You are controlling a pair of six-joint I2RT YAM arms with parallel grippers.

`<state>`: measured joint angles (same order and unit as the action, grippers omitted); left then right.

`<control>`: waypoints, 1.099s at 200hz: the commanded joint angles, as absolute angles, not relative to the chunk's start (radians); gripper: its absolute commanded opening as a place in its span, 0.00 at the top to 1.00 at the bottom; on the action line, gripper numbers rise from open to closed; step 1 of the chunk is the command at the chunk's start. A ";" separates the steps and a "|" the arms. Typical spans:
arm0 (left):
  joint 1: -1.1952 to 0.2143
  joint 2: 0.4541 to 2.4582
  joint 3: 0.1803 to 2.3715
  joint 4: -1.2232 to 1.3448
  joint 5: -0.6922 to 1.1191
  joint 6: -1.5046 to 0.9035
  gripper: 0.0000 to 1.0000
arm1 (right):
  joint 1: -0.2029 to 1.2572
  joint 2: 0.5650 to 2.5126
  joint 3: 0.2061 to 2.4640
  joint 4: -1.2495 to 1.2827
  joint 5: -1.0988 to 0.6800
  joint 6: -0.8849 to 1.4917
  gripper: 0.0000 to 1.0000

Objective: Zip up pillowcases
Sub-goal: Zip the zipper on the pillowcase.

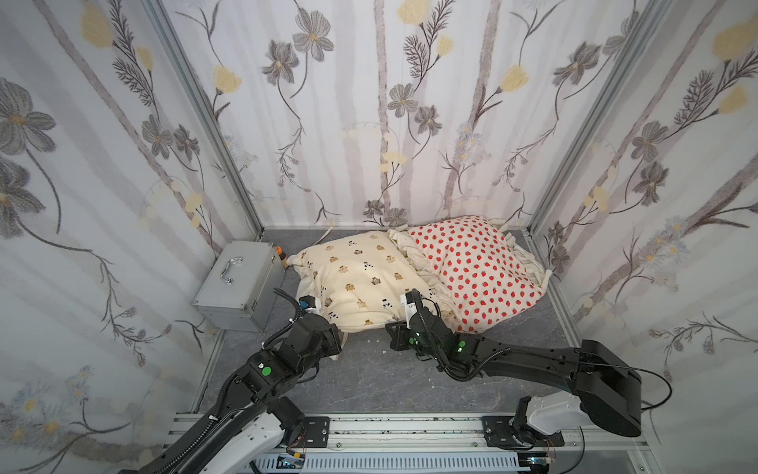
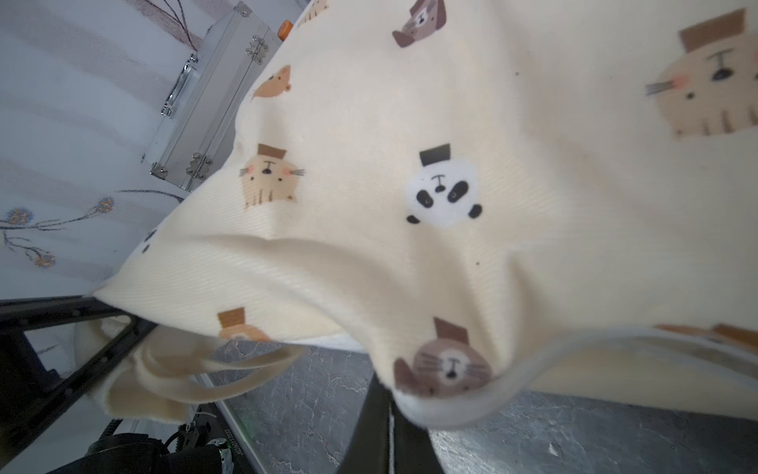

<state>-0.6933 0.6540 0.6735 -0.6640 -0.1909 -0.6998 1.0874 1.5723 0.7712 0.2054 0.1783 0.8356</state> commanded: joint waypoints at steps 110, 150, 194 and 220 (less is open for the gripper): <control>-0.627 0.612 0.659 -0.751 -0.338 -0.775 1.00 | 1.067 1.529 0.780 0.013 0.327 0.916 1.00; -0.590 0.608 0.664 -0.759 -0.333 -0.780 1.00 | 1.050 1.532 0.773 0.002 0.318 0.919 1.00; -0.542 0.599 0.666 -0.764 -0.333 -0.768 1.00 | 1.031 1.519 0.753 -0.008 0.322 0.917 1.00; -0.492 0.606 0.668 -0.763 -0.311 -0.758 1.00 | 1.020 1.509 0.753 -0.008 0.310 0.917 1.00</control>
